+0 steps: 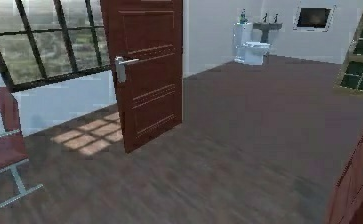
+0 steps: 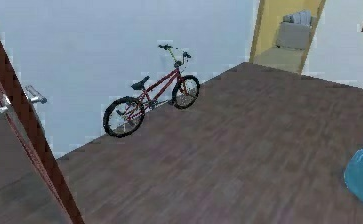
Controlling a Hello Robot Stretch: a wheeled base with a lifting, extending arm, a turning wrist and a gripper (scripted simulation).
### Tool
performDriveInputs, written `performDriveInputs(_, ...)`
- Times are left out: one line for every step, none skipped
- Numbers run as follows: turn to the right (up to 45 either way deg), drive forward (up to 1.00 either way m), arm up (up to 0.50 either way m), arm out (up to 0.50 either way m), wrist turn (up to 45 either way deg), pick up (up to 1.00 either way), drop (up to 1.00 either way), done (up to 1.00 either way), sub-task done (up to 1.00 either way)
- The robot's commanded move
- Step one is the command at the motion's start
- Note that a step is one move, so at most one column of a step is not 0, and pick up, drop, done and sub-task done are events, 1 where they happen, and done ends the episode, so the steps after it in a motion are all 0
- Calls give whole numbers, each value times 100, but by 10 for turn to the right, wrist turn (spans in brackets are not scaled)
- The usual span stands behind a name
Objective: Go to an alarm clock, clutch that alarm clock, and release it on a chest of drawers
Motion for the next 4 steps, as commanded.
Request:
performDriveInputs(0, 80, 0, 0, 0, 0, 0, 0, 0)
performDriveInputs(390, 0, 0, 0, 0, 0, 0, 0, 0)
performDriveInputs(0, 100, 0, 0, 0, 0, 0, 0, 0)
performDriveInputs(0, 100, 0, 0, 0, 0, 0, 0, 0)
